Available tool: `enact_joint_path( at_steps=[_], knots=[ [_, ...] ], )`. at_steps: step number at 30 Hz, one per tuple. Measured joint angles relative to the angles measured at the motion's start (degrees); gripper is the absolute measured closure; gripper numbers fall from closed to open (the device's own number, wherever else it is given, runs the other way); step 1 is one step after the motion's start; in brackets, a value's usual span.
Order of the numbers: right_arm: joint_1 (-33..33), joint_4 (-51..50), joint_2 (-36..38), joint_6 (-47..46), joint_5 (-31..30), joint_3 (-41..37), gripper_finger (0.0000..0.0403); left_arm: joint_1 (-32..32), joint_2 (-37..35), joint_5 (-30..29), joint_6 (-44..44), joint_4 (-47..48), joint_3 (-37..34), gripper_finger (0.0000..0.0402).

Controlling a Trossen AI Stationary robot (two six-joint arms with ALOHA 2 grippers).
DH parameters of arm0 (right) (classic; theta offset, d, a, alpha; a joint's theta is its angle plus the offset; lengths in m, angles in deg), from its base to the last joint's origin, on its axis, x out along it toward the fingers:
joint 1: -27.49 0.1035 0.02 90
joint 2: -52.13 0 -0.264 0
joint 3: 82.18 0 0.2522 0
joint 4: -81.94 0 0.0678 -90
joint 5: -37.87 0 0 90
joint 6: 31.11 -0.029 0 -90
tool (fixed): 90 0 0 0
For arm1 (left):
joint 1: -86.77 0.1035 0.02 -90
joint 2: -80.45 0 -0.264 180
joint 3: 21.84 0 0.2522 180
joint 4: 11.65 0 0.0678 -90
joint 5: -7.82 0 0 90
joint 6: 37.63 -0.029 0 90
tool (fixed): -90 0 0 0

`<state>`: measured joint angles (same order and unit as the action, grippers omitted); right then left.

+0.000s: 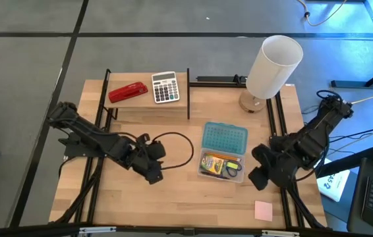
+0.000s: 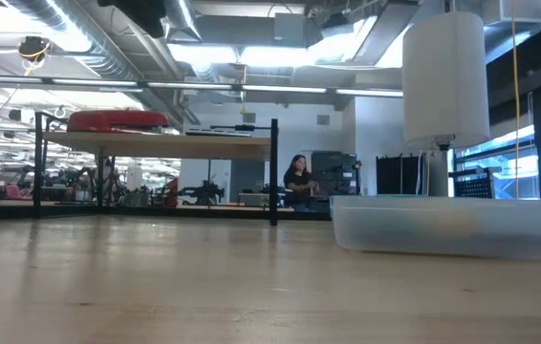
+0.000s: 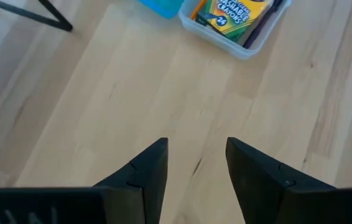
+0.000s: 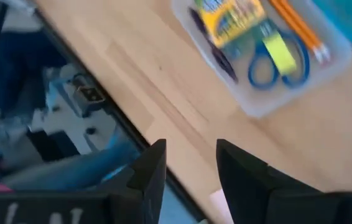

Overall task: Pack school essentials
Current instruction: Put the pink sticky note into the blue supply box

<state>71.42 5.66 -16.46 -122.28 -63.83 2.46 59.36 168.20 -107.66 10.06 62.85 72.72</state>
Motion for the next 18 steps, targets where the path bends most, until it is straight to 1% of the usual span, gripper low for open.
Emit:
enact_joint_path(
  at_steps=[3, 6, 9, 11, 14, 18],
  knots=[
    [2.2, -1.8, -1.6, -11.9, 0.2, 0.0, 0.0262, -0.5, -0.5, -0.2, -0.1, 0.6, 0.0, 0.0246],
    [3.7, -3.0, -4.2, -20.8, 5.2, 0.0, 0.027, -0.6, -0.7, -0.2, -2.0, 0.6, 0.0, 0.0246],
    [4.8, -3.7, -6.8, -24.2, 11.2, 0.0, 0.0283, -0.5, -0.8, -0.1, -5.8, 0.1, 0.0, 0.0246],
    [5.2, -3.9, -8.4, -25.7, 13.5, 0.0, 0.0292, -0.2, -0.8, 0.7, -10.0, -1.2, 0.0, 0.0246],
    [5.2, -3.8, -9.9, -27.1, 14.9, 0.0, 0.0304, 0.9, -0.8, 4.8, -17.5, -4.6, 0.0, 0.0246],
    [5.1, -3.8, -10.9, -27.1, 14.9, 0.0, 0.0309, 3.0, -1.1, 14.6, -27.7, -10.4, 0.0, 0.0246]
  ],
)
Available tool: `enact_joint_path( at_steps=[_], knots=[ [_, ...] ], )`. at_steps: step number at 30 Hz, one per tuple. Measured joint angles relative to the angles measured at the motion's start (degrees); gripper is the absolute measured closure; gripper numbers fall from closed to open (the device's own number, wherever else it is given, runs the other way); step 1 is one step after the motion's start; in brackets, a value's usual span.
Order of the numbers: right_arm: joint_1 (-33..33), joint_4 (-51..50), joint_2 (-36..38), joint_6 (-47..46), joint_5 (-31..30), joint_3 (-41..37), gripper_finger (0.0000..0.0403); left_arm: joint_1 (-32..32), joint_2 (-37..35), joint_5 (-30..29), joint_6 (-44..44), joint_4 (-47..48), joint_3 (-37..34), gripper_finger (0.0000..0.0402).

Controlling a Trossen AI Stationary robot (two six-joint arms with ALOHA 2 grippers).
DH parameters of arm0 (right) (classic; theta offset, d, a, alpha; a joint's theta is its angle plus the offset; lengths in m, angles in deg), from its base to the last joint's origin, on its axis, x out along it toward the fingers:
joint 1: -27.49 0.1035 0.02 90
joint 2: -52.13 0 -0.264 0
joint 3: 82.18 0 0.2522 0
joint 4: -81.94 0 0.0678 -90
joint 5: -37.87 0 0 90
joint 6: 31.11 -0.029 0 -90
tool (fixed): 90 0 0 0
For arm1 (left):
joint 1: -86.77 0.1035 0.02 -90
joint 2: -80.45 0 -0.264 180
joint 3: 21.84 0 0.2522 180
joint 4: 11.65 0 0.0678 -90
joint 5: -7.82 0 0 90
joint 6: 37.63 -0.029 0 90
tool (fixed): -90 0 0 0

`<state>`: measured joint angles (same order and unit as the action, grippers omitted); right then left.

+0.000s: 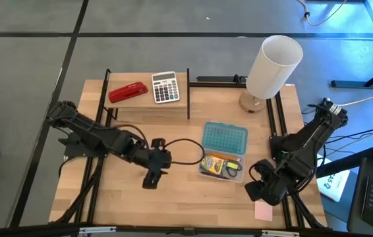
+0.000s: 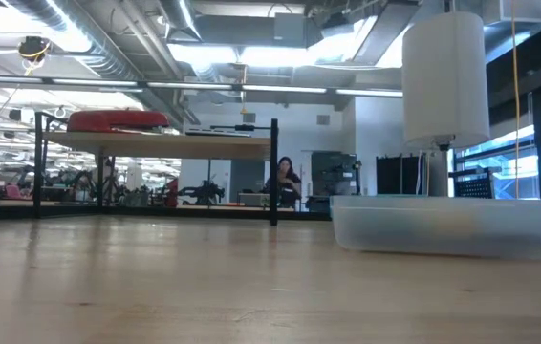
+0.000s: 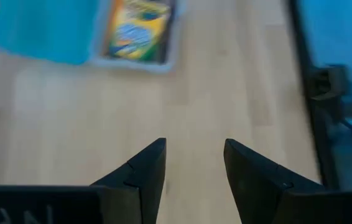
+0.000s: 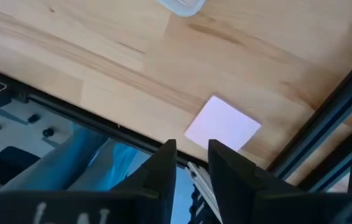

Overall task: Pack school essentials
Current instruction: Put the pink sticky note into the blue supply box

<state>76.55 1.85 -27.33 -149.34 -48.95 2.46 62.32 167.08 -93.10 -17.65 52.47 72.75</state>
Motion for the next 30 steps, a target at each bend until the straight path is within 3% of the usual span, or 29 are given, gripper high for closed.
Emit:
enact_joint_path(
  at_steps=[4, 8, 13, 19, 26, 30],
  knots=[
    [0.0, 0.4, -0.1, 0.3, 0.0, 0.0, 0.0309, 1.7, 0.0, 6.3, -4.4, -0.4, 0.0, 0.0246],
    [0.0, 0.6, -0.1, 3.1, 0.0, 0.0, 0.0309, 2.0, 0.0, 8.7, -4.5, -2.1, 0.0, 0.0246],
    [0.0, 0.9, -0.1, 4.0, 0.4, 0.0, 0.0309, 1.0, 0.0, 7.9, -3.8, -5.4, 0.0, 0.0246],
    [0.2, -0.1, -0.8, 7.8, 5.2, 0.0, 0.0306, 0.4, 0.0, 6.6, -0.6, -9.7, 0.0, 0.0246],
    [0.6, -4.3, -3.3, 7.9, 10.4, 0.0, 0.0265, 0.4, 0.0, 4.3, -1.1, -12.2, 0.0, 0.0246],
    [0.6, -6.0, -4.3, 7.7, 10.1, 0.0, 0.0243, 0.4, 0.0, 1.9, -1.0, -12.4, 0.0, 0.0246]
  ],
)
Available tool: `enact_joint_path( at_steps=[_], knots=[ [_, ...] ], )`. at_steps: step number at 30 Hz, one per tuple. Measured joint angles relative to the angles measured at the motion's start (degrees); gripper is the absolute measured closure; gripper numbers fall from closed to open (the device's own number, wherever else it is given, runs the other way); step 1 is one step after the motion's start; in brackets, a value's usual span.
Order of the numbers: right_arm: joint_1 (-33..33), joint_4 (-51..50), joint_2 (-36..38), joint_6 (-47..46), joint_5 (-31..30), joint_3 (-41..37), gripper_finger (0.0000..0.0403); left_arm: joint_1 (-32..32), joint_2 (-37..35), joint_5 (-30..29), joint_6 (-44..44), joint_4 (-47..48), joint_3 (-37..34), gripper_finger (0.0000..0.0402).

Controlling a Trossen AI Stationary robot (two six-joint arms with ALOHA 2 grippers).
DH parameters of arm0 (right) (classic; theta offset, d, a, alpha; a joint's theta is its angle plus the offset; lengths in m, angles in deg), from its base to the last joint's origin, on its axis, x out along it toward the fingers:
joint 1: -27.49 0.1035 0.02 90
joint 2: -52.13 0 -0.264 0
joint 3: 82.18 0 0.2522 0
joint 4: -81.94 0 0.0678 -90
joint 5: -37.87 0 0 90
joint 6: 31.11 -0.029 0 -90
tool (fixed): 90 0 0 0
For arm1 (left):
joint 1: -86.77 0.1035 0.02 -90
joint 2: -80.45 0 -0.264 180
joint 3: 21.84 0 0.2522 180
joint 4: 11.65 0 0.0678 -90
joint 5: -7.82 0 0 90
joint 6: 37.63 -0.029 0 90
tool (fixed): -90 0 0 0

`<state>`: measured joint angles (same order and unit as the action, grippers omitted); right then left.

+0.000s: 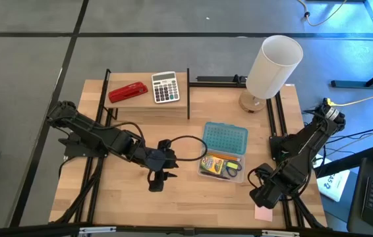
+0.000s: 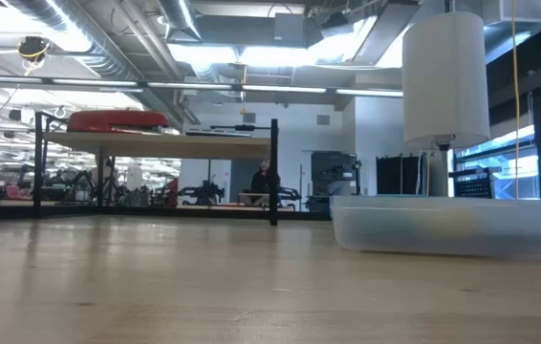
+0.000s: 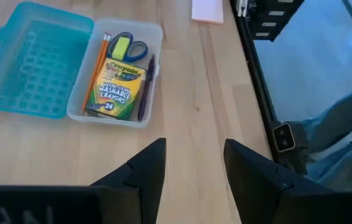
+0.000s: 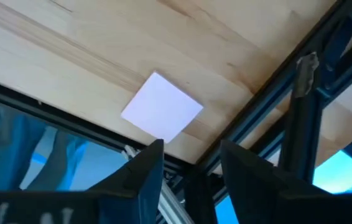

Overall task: Pack school essentials
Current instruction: Put the pink sticky note into the blue supply box

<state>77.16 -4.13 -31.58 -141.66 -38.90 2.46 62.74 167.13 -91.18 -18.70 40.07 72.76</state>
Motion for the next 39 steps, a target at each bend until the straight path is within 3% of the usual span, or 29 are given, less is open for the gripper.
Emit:
enact_joint_path(
  at_steps=[12, 30, 34, 39],
  knots=[
    [0.0, 2.2, -0.6, -0.1, -0.7, 0.0, 0.0236, -0.5, 0.0, 1.0, -10.4, -5.3, 0.0, 0.0246],
    [0.0, 7.6, -0.6, -0.1, -0.8, 0.0, 0.0239, -0.5, 0.0, 1.1, -10.4, -5.7, 0.0, 0.0246],
    [0.0, 7.8, -0.6, -0.4, -4.0, 0.0, 0.0239, -0.5, 0.0, 1.1, -10.4, -5.7, 0.0, 0.0246],
    [0.0, 7.3, -0.6, -8.2, -5.4, 0.0, 0.0239, -0.5, 0.0, 1.1, -10.4, -5.7, 0.0, 0.0246]
  ],
)
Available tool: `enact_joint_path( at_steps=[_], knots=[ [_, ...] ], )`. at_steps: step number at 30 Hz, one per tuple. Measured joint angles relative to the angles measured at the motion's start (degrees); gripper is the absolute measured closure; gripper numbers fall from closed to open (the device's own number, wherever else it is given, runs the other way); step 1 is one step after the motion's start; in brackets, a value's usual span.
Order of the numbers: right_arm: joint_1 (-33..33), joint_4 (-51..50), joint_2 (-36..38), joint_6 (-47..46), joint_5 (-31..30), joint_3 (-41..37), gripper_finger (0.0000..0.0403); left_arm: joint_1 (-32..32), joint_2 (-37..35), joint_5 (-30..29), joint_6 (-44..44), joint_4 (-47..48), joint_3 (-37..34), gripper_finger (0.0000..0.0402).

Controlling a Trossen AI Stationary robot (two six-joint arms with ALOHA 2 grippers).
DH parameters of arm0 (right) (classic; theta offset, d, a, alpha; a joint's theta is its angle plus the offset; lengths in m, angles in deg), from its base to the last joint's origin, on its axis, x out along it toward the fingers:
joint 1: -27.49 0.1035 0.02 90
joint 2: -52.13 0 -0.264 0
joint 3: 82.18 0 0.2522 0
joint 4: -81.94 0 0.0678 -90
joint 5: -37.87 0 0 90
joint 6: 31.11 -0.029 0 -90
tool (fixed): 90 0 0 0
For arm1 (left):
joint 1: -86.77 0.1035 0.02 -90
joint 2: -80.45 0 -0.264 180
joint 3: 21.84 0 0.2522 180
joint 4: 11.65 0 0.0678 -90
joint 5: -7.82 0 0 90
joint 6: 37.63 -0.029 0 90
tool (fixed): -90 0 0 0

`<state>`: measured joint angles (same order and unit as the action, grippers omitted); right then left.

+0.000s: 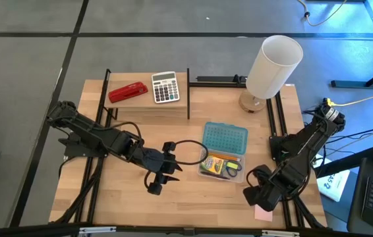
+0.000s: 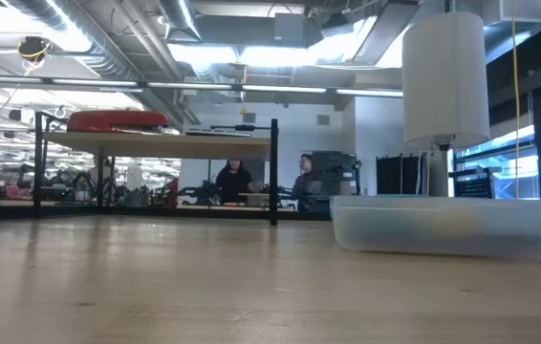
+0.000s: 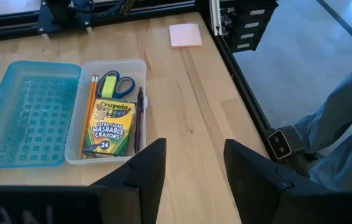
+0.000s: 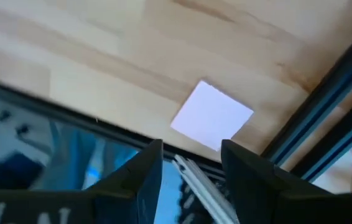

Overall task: Pack school essentials
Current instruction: Put the pink sticky note into the blue supply box

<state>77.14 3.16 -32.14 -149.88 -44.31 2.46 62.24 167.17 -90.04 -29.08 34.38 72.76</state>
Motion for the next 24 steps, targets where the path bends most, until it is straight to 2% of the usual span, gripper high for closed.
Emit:
enact_joint_path(
  at_steps=[3, 14, 19, 24],
  knots=[
    [0.3, -1.2, 0.0, -6.0, -0.6, 0.0, 0.0239, 0.0, 0.0, 0.0, 0.0, 0.0, 0.0, 0.0246],
    [2.3, -5.1, 0.0, -14.5, -0.7, 0.0, 0.0235, 0.0, 0.0, 0.0, 0.0, 0.0, 0.0, 0.0246],
    [2.3, -5.7, 0.0, -14.5, -0.7, 0.0, 0.0206, 0.0, 0.0, 0.0, 0.0, 0.0, 0.0, 0.0246],
    [2.3, -6.1, 0.0, -14.5, -0.7, 0.0, 0.0154, 0.0, 0.0, 0.0, 0.0, 0.0, 0.0, 0.0246]
  ],
)
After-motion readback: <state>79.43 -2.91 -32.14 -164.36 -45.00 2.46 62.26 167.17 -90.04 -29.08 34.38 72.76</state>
